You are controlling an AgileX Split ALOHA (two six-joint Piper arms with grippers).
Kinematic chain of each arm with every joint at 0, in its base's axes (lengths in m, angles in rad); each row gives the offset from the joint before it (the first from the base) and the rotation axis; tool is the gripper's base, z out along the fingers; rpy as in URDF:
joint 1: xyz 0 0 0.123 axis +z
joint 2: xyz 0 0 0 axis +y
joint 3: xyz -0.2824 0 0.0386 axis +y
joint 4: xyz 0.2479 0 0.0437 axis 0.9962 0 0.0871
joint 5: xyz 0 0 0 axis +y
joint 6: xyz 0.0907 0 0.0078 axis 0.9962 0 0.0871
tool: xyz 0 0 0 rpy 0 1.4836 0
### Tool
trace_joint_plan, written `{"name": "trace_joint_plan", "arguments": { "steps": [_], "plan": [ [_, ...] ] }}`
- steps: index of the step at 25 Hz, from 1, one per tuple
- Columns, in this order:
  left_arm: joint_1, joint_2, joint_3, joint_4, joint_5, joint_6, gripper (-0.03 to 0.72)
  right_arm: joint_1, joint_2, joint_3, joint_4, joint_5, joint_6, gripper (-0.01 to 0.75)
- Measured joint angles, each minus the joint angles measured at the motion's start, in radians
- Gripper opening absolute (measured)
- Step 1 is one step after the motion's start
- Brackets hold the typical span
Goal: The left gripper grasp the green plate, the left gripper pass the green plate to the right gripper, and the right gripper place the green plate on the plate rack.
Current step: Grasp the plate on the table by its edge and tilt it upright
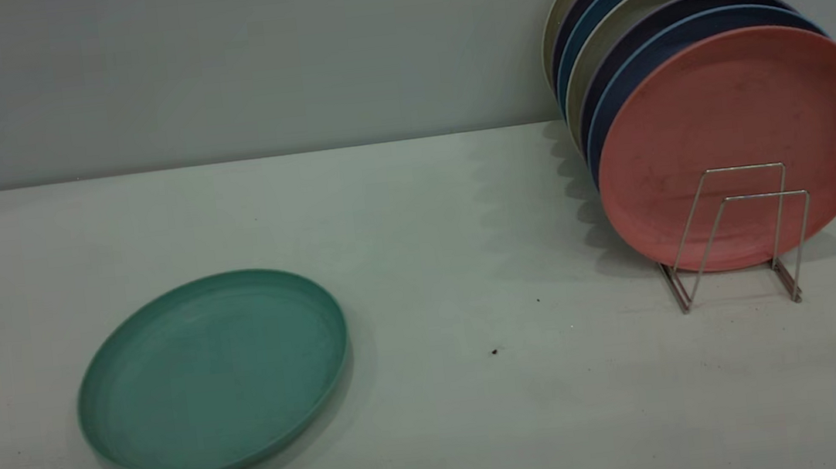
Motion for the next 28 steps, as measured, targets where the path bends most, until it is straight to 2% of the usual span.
{"name": "trace_joint_plan", "arguments": {
  "steps": [28],
  "plan": [
    [0.0, 0.013, -0.009, 0.0, -0.004, -0.001, 0.589, 0.0, 0.015, -0.012, 0.001, -0.013, 0.0, 0.241]
  ]
}}
